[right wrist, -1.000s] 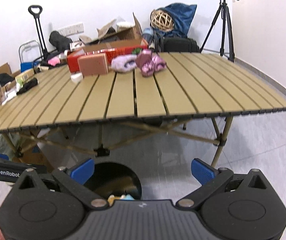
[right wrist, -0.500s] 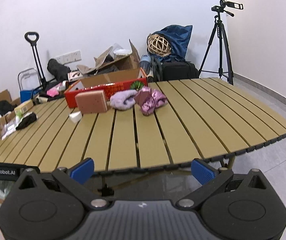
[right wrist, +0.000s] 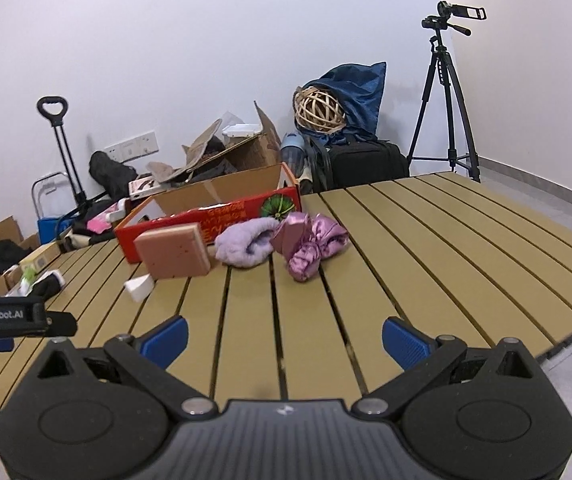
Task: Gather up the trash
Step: 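Raise both grippers back toward the table, then grasp the white triangular sponge with the left gripper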
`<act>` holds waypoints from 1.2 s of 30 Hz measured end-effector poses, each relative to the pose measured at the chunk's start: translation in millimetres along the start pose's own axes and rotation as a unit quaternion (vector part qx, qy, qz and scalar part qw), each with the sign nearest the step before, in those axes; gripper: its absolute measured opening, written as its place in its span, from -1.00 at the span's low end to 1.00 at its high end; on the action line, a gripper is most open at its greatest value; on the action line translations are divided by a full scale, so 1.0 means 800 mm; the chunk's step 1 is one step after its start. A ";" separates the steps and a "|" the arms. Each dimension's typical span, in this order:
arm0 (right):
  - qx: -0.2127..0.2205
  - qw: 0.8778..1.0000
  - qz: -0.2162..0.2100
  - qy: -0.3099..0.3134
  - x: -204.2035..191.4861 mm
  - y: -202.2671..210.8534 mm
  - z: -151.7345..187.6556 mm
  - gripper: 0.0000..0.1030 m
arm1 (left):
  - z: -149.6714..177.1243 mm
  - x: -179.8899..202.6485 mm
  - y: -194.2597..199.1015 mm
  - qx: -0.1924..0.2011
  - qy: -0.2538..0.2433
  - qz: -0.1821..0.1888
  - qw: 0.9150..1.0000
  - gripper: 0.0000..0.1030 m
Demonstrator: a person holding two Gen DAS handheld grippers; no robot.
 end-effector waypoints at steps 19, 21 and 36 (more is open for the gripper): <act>0.016 0.999 0.044 0.011 -0.030 -0.145 -0.054 1.00 | -0.057 -0.025 -0.162 0.007 -0.019 -0.004 1.000 1.00; 0.012 0.999 0.046 0.004 -0.028 -0.156 -0.057 1.00 | -0.059 -0.025 -0.171 0.008 -0.021 -0.005 1.000 1.00; 0.001 0.998 0.047 -0.051 -0.009 -0.192 -0.061 1.00 | -0.056 -0.021 -0.206 -0.027 -0.045 -0.013 0.999 -0.12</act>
Point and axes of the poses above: each gripper's, at about its wrist camera, not at the fingertips, and y roughly against the way its jaws point, x to its right, z to its underside, the point moved 1 cm from there along -y, roughly the way its jaws point, and after that the axes turned 9 degrees about z, right-handed, at the moved point
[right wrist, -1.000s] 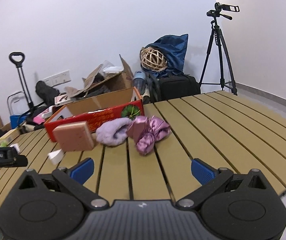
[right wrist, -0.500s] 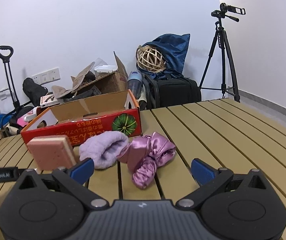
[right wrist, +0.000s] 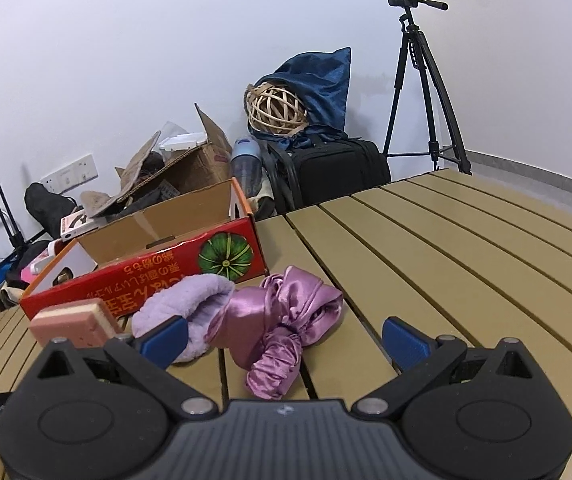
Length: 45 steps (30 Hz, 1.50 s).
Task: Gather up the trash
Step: 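Grasp the white triangular sponge with the left gripper, then grasp the pink satin scrunchie with the right gripper while the left gripper holds the sponge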
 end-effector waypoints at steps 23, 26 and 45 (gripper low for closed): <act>0.013 0.999 0.034 -0.027 -0.002 -0.013 0.002 1.00 | -0.004 -0.003 0.042 0.082 0.025 0.056 0.995 -0.33; 0.025 0.999 0.042 -0.020 -0.007 -0.015 0.004 1.00 | -0.004 -0.006 0.044 0.087 0.029 0.059 0.994 -0.34; -0.056 0.996 0.003 -0.065 0.004 -0.063 0.009 1.00 | 0.000 0.003 0.043 0.089 0.015 0.049 0.995 -0.33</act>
Point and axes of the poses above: each gripper's, at about its wrist camera, not at the fingertips, and y roughly against the way its jaws point, x to its right, z to its underside, the point moved 1 cm from there along -y, roughly the way its jaws point, and after that the axes turned 9 degrees about z, right-handed, at the moved point
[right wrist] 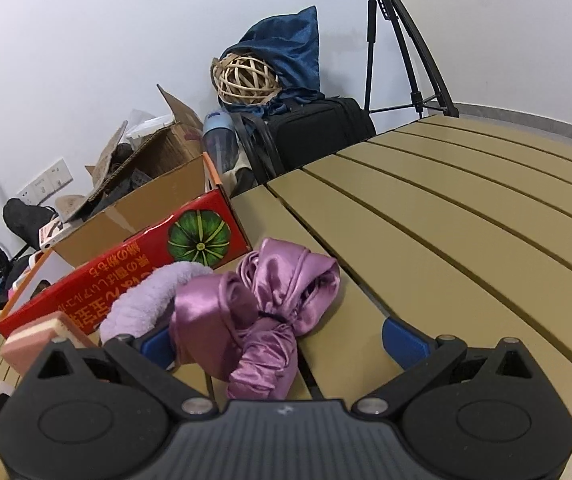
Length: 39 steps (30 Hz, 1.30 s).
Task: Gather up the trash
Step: 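Grasp the pink satin scrunchie with the right gripper while the left gripper holds the sponge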
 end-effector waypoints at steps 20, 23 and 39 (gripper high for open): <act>-0.004 0.999 -0.041 -0.033 0.014 -0.003 0.000 0.05 | 0.003 0.000 -0.003 -0.001 -0.001 -0.002 1.000 -0.33; -0.005 0.999 -0.038 -0.028 0.011 -0.002 0.000 -0.01 | 0.002 0.000 -0.003 0.000 -0.002 -0.002 1.000 -0.33; -0.002 0.999 -0.047 -0.011 0.008 0.007 0.003 -0.33 | 0.003 -0.001 -0.004 -0.003 -0.003 0.000 1.000 -0.33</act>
Point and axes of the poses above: each gripper's, at about its wrist camera, not at the fingertips, and y roughly against the way its jaws point, x to its right, z to its underside, the point moved 1 cm from there along -y, roughly the way its jaws point, and after that the axes turned 9 degrees about z, right-handed, at the moved point
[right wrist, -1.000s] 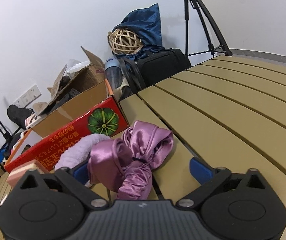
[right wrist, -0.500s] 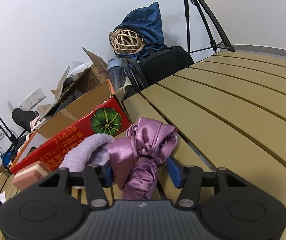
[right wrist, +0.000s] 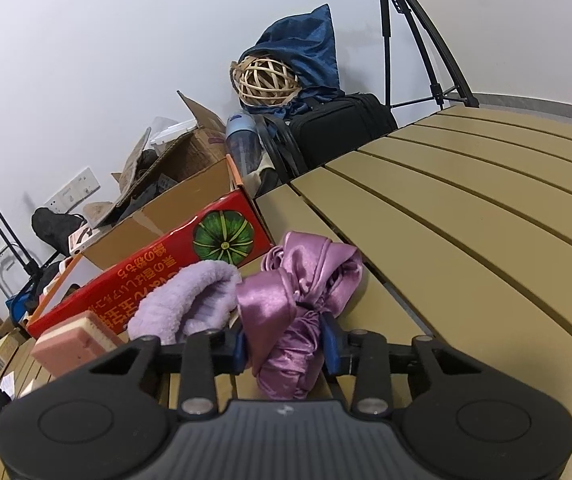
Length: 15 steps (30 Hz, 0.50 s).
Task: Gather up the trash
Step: 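Grasp the pink satin scrunchie with the right gripper while the left gripper holds the sponge, then carry the white sponge and pink scrunchie down over the black bin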
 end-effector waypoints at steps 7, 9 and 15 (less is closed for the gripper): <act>0.008 1.000 0.007 0.023 -0.008 0.011 0.003 -0.35 | 0.001 0.004 0.005 0.006 -0.007 0.003 1.000 -0.33; 0.006 1.000 0.005 0.028 -0.010 0.014 0.005 -0.36 | 0.001 0.005 0.009 0.007 -0.007 0.005 1.000 -0.33; 0.008 0.999 -0.002 0.042 -0.018 0.037 0.006 -0.38 | -0.002 0.008 0.027 0.007 -0.008 0.006 1.000 -0.33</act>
Point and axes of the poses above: each gripper's, at about its wrist camera, not at the fingertips, and y roughly against the way its jaws point, x to its right, z to its underside, the point moved 1 cm from there along -y, roughly the way its jaws point, and after that the axes turned 9 degrees about z, right-handed, at the moved point
